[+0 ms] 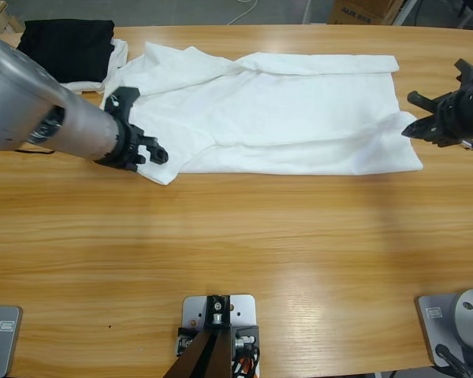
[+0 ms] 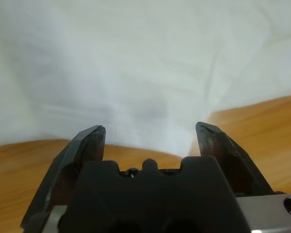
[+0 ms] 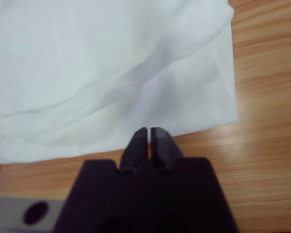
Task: Fold clothes
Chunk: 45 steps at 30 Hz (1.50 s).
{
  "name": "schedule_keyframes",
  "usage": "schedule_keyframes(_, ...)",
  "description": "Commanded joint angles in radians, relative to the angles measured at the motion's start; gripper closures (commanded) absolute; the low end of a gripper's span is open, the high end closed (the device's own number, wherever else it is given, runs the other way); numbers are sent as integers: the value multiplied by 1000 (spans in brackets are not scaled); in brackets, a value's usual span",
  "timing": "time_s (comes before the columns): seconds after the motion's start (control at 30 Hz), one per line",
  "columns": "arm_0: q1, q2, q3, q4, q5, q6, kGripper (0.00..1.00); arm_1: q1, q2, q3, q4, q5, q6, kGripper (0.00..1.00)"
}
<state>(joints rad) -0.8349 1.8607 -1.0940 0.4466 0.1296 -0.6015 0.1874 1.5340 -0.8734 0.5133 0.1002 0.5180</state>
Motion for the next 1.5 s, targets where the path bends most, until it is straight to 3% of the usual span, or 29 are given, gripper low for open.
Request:
schedule_keyframes(0.03, -2, 135, -28, -8, -25, -17, 270, -31, 127, -22, -14, 34, -39, 1000)
schedule_keyframes(0.17, 20, 167, -50, -6, -25, -17, 394, -31, 179, -29, -32, 48, -41, 1000)
schedule_keyframes(0.47, 42, 175, -66, -2, -25, -21, 397, -59, 316, -104, -84, 66, -49, 1000)
schedule_keyframes(0.57, 43, 176, -67, -2, -25, -28, 474, -82, 359, -148, -97, 69, -53, 1000)
schedule_keyframes(1.03, 48, 141, -67, 28, -19, -34, 473, -196, 500, -249, -110, 93, -103, 1000)
schedule_keyframes(1.13, 68, 131, -72, 30, -13, -34, 474, -197, 453, -257, -66, 80, -95, 1000)
schedule_keyframes(1.23, 81, 133, -81, 30, -15, -30, 474, -196, 308, -230, -10, 20, -89, 1000)
schedule_keyframes(1.27, 82, 136, -82, 30, -15, -32, 474, -195, 271, -214, 2, 17, -96, 943)
schedule_keyframes(1.3, 82, 142, -82, 29, -16, -34, 474, -195, 244, -199, 18, 19, -104, 335)
schedule_keyframes(1.33, 82, 146, -82, 30, -17, -36, 474, -194, 225, -186, 40, 21, -115, 63)
schedule_keyframes(1.5, 87, 149, -89, 30, -20, -38, 474, -194, 236, -84, 38, 99, -154, 23)
